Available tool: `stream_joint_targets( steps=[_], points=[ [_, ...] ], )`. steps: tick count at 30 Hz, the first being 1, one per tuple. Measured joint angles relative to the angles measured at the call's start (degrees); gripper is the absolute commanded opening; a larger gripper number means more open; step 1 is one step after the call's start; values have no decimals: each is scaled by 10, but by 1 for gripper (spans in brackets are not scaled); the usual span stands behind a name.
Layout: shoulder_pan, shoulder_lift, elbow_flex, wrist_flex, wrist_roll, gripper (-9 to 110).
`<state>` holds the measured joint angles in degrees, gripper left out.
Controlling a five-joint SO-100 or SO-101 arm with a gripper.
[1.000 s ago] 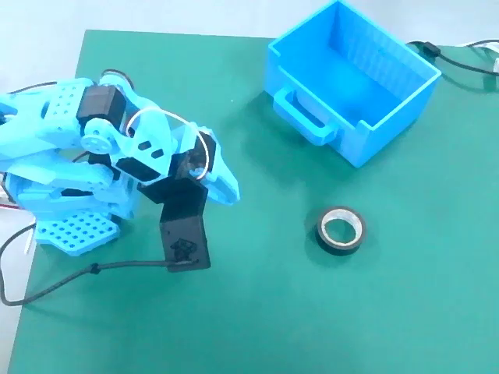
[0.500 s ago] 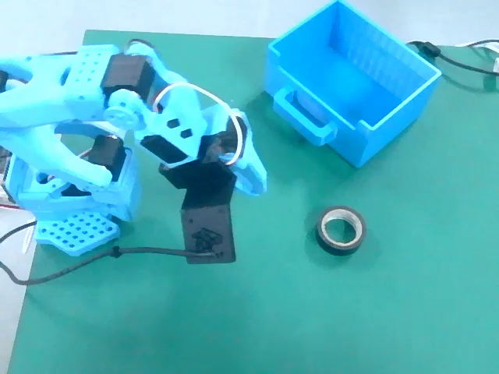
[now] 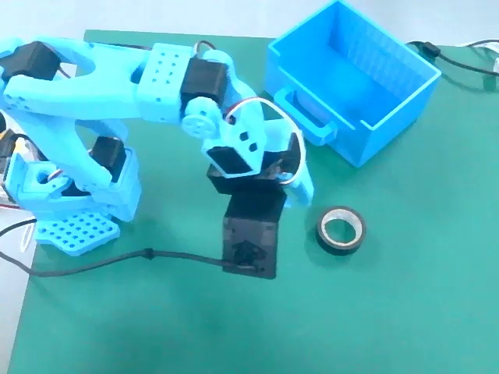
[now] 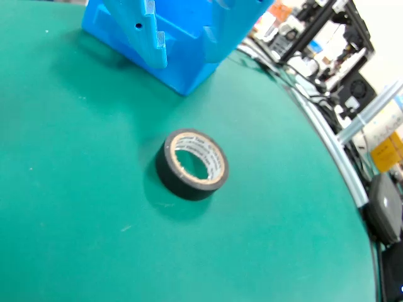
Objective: Put the tape in the box
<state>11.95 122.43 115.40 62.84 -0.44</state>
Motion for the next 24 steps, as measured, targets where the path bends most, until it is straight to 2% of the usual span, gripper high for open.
stream_joint_targets(
  steps=[12,24],
  points=[
    [-16,-188,-151,47,0,19],
    [-48,-347,-208,49,0,21]
  ],
)
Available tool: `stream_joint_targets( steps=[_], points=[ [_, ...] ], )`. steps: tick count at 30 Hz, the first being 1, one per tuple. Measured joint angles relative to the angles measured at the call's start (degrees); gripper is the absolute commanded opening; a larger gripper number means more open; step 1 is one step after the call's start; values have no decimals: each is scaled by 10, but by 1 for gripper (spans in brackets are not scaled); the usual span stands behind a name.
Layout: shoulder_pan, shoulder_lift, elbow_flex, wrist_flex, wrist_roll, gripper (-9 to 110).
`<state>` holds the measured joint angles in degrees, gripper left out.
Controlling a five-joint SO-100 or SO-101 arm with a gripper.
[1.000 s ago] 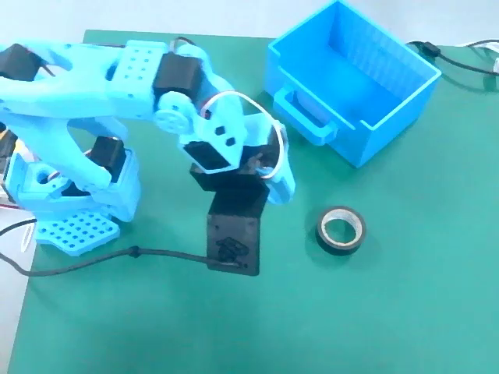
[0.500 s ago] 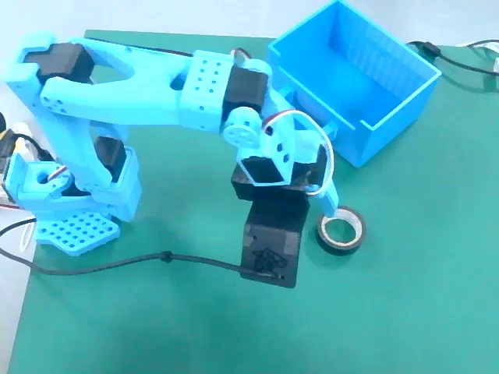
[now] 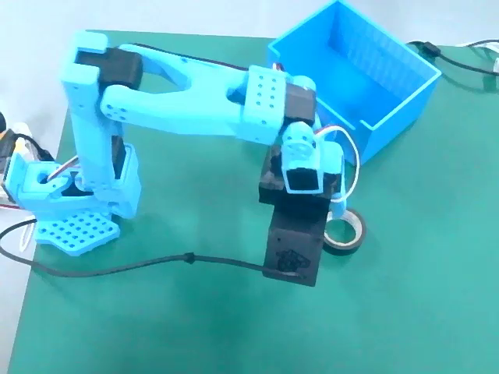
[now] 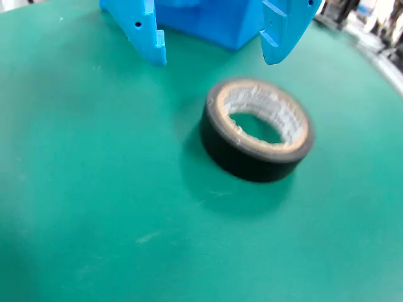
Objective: Put the tape in the box
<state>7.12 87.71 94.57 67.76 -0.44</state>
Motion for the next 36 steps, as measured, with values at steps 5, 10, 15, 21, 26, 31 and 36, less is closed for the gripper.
stream_joint_targets(
  steps=[5,10,15,21,26,31,36],
  points=[
    [0,-54,-33,1,0,21],
    [4,-80,-41,1,0,21],
    [-2,-100,-47,1,0,21],
    [2,-119,-48,1,0,21],
    [-3,-132,-48,12,-9,21],
    [-12,-146,-53,19,-10,21],
    [-11,-160,-78,25,-16,21]
  ],
)
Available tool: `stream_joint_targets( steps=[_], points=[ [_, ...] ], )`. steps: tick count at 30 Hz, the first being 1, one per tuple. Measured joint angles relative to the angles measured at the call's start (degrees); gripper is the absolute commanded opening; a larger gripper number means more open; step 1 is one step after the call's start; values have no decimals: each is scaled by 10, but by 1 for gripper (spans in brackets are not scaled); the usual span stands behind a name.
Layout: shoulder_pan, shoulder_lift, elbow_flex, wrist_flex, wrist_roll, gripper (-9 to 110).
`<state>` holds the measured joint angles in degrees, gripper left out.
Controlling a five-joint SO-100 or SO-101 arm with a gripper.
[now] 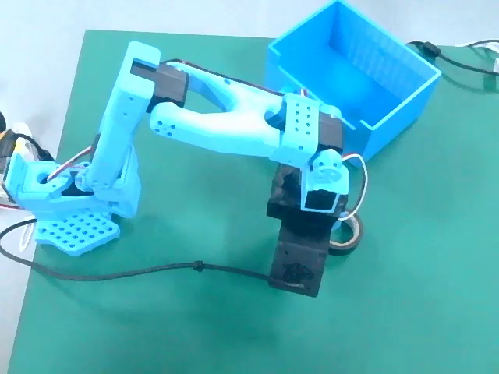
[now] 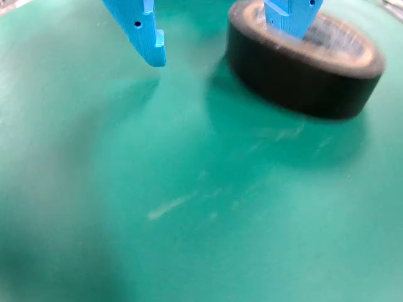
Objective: Put the tape in the box
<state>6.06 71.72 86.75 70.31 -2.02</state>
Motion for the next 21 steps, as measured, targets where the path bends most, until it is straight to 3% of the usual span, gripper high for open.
stream_joint_targets(
  steps=[9,18,21],
  points=[
    [1,-1,-1,4,-12,20],
    [10,-2,-1,4,-23,1],
    [10,-11,-1,4,-33,0]
  ],
)
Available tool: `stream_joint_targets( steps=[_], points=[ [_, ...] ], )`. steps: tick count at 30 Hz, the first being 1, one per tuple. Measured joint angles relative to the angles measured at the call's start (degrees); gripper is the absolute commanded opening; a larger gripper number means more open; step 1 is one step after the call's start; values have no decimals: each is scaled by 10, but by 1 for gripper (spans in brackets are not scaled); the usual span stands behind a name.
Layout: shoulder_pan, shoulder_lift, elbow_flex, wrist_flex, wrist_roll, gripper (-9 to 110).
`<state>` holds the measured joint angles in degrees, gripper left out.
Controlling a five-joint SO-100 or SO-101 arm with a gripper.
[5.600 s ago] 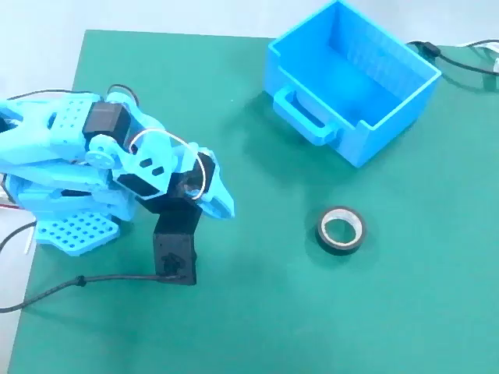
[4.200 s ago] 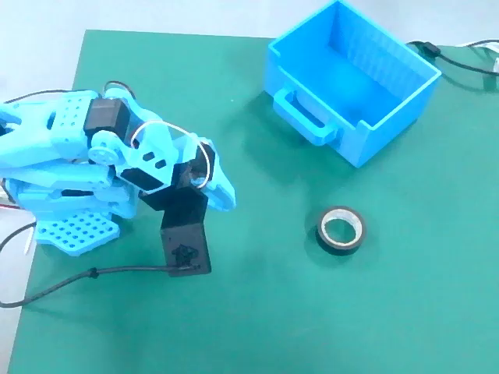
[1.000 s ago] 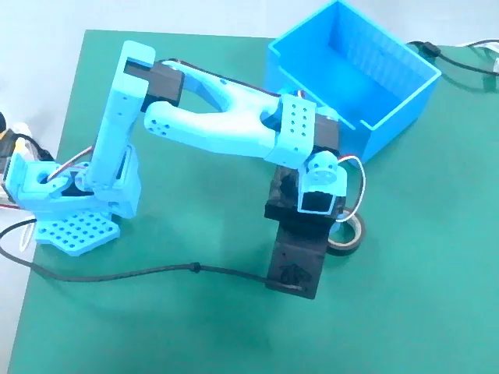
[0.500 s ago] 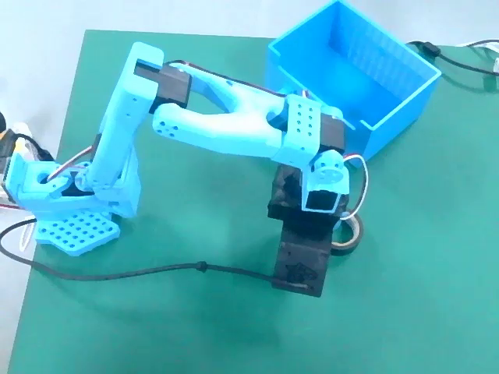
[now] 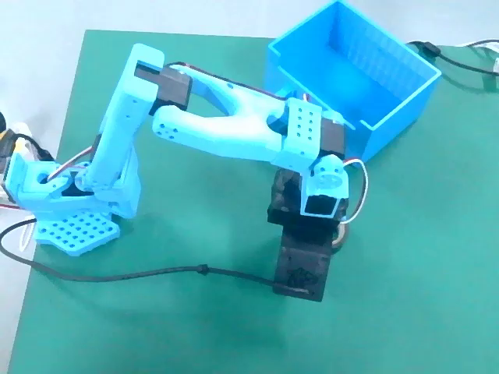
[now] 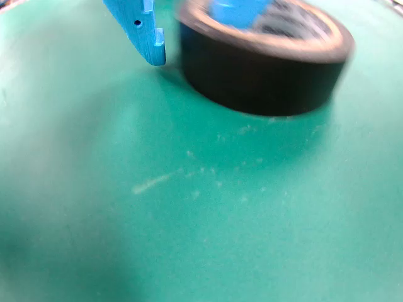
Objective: Put the tape in the box
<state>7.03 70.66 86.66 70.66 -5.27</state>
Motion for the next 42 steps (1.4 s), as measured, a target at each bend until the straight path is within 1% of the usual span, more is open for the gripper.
stream_joint_targets(
  steps=[21,28,30,37,42],
  points=[
    [-2,4,-1,23,-11,0],
    [11,71,0,37,-11,0],
    [6,80,-32,79,-11,0],
    [6,87,-224,186,-8,0],
    [-18,112,-275,209,-1,0]
  ],
)
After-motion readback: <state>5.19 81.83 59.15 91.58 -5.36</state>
